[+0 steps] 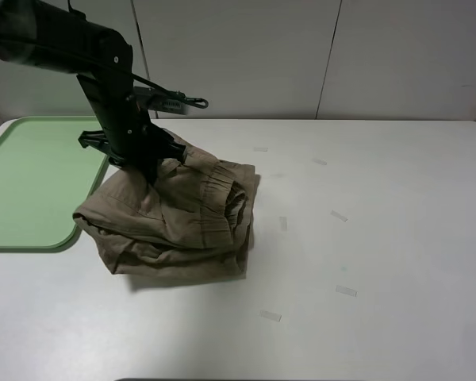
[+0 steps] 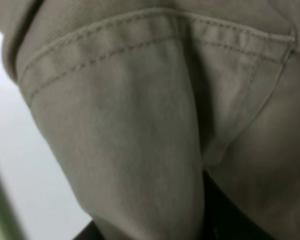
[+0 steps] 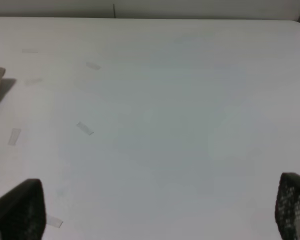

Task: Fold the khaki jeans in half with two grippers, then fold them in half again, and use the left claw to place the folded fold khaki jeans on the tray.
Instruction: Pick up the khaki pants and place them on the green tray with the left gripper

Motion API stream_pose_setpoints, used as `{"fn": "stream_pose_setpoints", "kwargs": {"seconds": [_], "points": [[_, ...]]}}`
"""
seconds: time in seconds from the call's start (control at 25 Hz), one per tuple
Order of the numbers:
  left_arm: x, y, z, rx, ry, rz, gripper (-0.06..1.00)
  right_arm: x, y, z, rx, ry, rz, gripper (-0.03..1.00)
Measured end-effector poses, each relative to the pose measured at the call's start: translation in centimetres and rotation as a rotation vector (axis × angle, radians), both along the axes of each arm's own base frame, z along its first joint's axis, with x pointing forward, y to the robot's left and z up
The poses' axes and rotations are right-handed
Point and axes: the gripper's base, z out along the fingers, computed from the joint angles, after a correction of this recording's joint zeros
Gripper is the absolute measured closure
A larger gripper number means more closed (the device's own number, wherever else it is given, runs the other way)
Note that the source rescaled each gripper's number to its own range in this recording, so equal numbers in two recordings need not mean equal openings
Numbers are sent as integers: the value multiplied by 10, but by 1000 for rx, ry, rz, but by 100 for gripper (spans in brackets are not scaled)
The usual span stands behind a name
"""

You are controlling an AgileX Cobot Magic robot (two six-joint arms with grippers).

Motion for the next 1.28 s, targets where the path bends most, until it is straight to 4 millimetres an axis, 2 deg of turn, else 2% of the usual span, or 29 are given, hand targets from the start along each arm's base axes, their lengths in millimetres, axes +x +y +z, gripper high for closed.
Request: {"fn": "stream_pose_setpoints", "kwargs": {"seconds": [0.28,0.44,0.8,0.92,1.08,1.28], "points": [[8,47,21,82,-19,36,76,0,0,0,0,0,0,-3],[16,78,22,93,-19,70,76,0,0,0,0,0,0,-3],[30,170,24,92,-88,235,76,0,0,0,0,0,0,-3],[31,194,24,95,-121,266,76,0,0,0,0,0,0,-3],[36,213,16,103,-152,248,76,0,0,0,0,0,0,-3],[43,216,1,120,-167,157,76,0,0,0,0,0,0,-3]]}}
